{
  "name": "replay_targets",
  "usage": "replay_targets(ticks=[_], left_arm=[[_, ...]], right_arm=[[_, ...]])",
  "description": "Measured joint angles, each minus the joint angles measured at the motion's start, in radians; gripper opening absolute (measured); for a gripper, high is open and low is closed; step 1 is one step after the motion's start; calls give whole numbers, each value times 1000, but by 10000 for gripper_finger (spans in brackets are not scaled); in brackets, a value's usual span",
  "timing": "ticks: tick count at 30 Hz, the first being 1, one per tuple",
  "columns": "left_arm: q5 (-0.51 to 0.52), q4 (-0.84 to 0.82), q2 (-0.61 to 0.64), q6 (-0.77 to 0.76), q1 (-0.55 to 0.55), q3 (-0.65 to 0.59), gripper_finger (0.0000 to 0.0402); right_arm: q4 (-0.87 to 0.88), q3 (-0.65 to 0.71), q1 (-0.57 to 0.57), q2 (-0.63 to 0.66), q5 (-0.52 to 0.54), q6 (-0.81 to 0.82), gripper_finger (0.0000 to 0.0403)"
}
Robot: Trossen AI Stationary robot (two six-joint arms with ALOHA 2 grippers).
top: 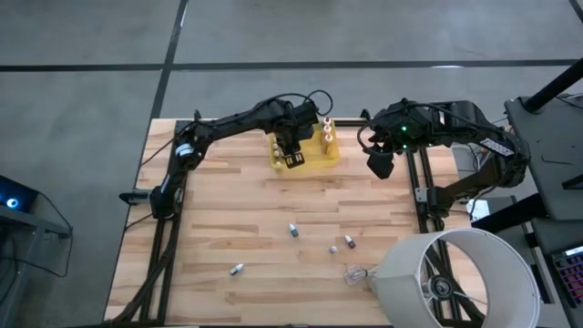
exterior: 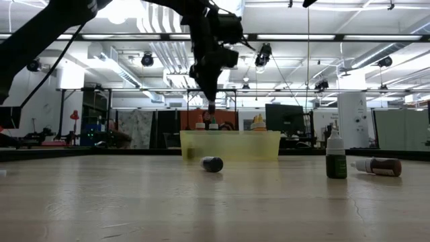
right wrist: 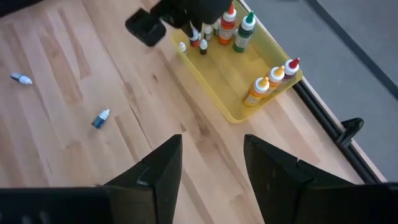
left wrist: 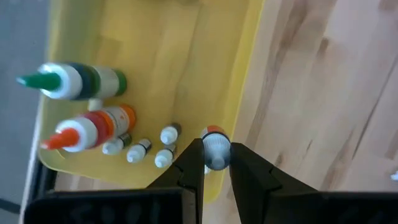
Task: Pick & Place food coloring
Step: Put the small red food coloring bottle into the yellow bin
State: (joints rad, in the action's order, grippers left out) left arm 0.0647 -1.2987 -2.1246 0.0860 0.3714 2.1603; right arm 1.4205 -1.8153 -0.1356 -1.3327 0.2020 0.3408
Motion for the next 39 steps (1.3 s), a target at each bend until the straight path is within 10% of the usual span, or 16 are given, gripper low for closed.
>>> replay_targets(ticks=[39], left_arm=[[6,287,-1,-43,21,-359,39]], right_arm=[[-23,0,0,0,1,-6,164]])
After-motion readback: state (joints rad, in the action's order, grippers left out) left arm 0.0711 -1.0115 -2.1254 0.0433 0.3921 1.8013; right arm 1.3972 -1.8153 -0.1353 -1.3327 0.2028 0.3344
